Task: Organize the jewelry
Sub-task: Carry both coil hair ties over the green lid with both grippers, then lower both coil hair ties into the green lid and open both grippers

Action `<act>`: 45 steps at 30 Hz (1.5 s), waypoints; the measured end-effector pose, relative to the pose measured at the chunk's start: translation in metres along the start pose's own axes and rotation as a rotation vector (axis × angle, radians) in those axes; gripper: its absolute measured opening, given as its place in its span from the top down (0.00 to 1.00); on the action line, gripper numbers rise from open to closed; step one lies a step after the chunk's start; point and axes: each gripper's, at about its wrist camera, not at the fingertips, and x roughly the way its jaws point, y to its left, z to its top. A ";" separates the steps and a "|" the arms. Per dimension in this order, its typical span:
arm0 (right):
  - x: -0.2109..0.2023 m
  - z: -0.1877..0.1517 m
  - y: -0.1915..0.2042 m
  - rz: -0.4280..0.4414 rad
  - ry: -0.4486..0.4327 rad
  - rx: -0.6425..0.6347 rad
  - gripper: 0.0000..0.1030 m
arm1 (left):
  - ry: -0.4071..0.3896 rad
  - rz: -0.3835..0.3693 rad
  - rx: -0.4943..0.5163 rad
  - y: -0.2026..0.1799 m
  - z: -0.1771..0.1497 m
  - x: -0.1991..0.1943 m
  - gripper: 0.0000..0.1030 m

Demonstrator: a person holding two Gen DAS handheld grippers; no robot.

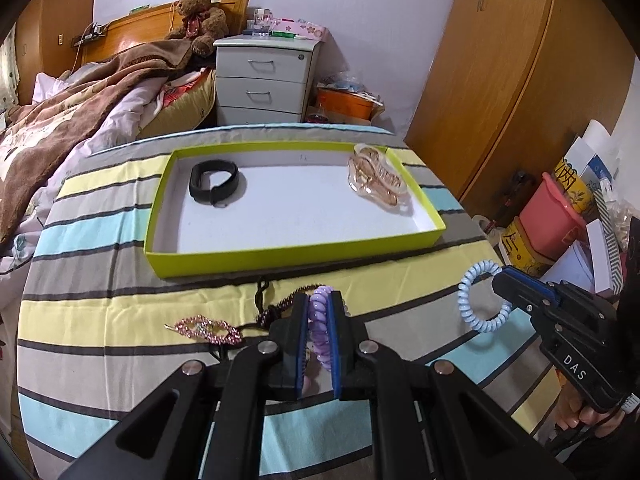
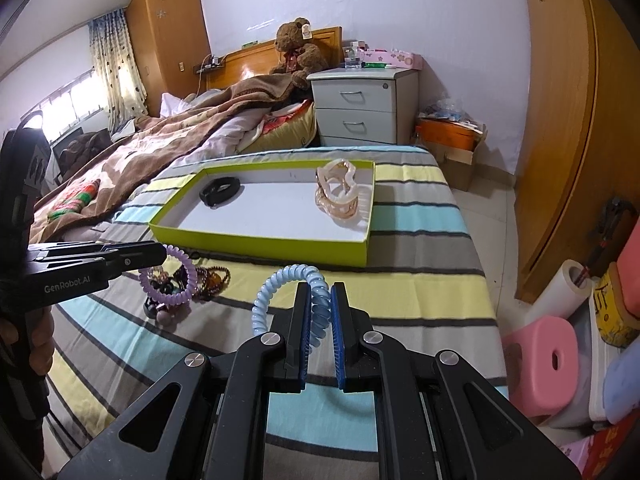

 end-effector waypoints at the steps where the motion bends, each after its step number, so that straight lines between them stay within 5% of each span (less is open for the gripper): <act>1: 0.000 0.004 0.000 0.001 -0.003 0.001 0.90 | -0.002 -0.001 -0.003 0.001 0.001 -0.001 0.90; 20: 0.040 0.077 0.017 0.027 -0.028 -0.051 0.90 | -0.050 0.029 -0.062 0.032 0.047 -0.001 0.90; 45: 0.152 0.115 0.037 0.030 0.111 -0.068 0.90 | -0.010 0.084 -0.175 0.094 0.068 0.053 0.90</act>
